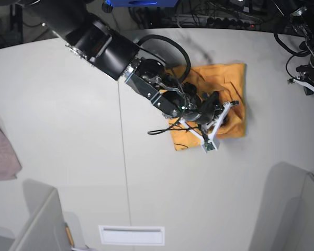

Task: Fold the T-shirt properly
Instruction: 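Press and smooth the folded bundle with the right gripper, then withdraw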

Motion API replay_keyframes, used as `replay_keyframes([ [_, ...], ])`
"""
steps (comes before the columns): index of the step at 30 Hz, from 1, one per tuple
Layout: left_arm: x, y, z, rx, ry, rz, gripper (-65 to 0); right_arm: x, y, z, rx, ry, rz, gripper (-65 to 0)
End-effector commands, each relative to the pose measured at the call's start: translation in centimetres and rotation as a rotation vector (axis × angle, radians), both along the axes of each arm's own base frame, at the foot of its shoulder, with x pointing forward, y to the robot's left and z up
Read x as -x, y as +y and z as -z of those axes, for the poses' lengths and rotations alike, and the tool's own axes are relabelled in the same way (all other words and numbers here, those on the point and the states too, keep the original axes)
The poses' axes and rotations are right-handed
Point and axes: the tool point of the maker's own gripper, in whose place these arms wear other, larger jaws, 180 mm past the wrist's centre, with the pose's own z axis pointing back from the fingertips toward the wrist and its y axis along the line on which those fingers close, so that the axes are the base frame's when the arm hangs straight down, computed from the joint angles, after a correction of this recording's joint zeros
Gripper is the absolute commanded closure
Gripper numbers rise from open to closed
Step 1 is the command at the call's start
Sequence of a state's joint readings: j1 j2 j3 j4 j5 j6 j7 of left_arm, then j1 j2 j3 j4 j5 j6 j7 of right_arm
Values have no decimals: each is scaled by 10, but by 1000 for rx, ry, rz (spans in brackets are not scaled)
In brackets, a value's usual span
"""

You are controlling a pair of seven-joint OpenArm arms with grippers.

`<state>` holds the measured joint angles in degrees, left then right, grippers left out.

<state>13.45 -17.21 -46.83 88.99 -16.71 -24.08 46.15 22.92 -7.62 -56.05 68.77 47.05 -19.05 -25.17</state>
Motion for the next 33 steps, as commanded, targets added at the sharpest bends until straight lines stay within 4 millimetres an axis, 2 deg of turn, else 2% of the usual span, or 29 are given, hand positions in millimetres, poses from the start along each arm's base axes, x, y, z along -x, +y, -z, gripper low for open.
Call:
replay_keyframes([
  [1,-8,7,-15,-33,-39,10,0,-14,13,-23,-49,-88,-1,0],
  [4,-7,7,-13,-29,-35,8,0,-26,25,-42,-102,-228,2,0],
  [7,-7,7,-12,-27,-33,7,0,-35,33,-62,-136,-256,-13,0],
  [10,-6,8,-13,-28,-34,2,0,-22,42,-85,-158,-228,-85,0],
  [13,-6,9,-13,-29,-35,1,0,-1,29,-82,-74,-142,-177,0],
  [16,-9,9,-16,-30,-45,-1,0,8,3,-73,12,-58,-159,0],
  [18,-9,10,-16,-35,-43,-2,0,15,-17,-59,65,-3,-142,0],
  [22,-10,9,-16,-30,-46,-1,0,15,-57,-26,144,49,-94,0],
  [24,-10,8,-16,-28,-46,2,0,14,-69,-15,179,36,-80,0],
  [26,-11,7,-15,-28,-47,5,0,20,-74,-7,197,31,-77,0],
  [29,-11,7,-15,-28,-47,5,0,36,-69,-3,193,39,-98,0],
  [33,-11,8,-16,-28,-48,2,0,63,-56,-15,128,48,-140,0],
])
